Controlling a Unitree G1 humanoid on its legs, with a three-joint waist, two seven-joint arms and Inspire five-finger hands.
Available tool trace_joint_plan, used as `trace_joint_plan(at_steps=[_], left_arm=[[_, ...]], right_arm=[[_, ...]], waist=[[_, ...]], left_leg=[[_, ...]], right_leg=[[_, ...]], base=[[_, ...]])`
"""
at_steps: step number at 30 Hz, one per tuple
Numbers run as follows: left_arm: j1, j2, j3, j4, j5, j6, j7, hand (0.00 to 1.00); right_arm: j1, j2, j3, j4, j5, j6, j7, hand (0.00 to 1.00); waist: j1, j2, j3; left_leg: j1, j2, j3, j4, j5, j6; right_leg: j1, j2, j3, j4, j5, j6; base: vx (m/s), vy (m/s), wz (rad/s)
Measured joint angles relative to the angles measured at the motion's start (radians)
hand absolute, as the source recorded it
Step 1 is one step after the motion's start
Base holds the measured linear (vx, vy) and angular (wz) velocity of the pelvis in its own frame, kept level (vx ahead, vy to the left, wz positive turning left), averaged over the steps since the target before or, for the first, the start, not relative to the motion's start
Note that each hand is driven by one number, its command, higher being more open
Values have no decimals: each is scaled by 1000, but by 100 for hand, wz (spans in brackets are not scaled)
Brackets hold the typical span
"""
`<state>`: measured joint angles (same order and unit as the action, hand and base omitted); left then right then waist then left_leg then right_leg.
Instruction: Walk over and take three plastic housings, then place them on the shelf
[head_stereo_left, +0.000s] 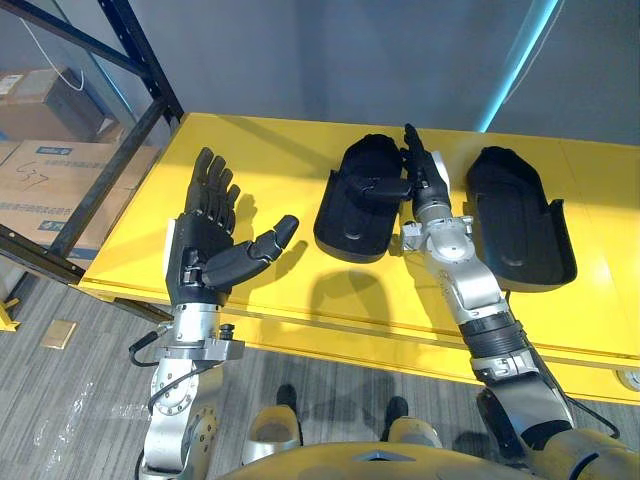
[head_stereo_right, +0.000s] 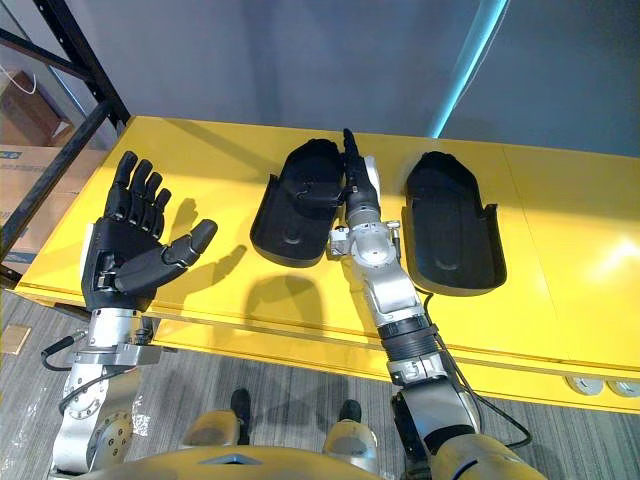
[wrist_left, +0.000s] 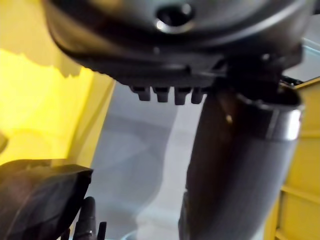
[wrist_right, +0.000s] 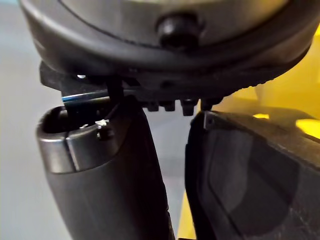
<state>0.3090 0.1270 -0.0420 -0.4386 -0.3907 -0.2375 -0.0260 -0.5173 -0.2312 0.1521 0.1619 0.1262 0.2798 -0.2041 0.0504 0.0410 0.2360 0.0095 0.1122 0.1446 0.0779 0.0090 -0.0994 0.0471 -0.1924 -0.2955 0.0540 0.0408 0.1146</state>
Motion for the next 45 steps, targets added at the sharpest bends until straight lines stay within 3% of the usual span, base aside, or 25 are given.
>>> trace_joint_plan(at_steps=[33,39,42,45], left_arm=[[3,-3,-31,42,0,26,-39,100],[8,-3,-41,77,0,25,-48,100],[8,-3,-41,77,0,19,-50,100],[1,-2,-32,71,-1,-3,-50,100]], right_arm=[[-89,-18,17,71,0,-5,57,100],[-88,-18,16,34,-1,-150,25,100],[-68,-19,14,-131,-1,-208,29,100],[56,-34,-25,-394,1,-311,33,100]], waist=[[1,22,17],[1,22,17],[-3,22,16],[-2,16,8]], left_leg=[[35,-1,-4,-59,38,-2],[39,0,-2,-80,50,-4],[41,2,8,-85,52,-4],[57,2,16,-93,47,-5]], right_leg=[[-9,-4,-3,42,-14,-10],[-10,1,-3,29,-12,-9],[-8,5,0,16,-9,-6],[13,8,2,-8,-2,-1]], base=[[-3,-2,0],[-9,-5,0],[14,-11,-4],[54,-5,-4]])
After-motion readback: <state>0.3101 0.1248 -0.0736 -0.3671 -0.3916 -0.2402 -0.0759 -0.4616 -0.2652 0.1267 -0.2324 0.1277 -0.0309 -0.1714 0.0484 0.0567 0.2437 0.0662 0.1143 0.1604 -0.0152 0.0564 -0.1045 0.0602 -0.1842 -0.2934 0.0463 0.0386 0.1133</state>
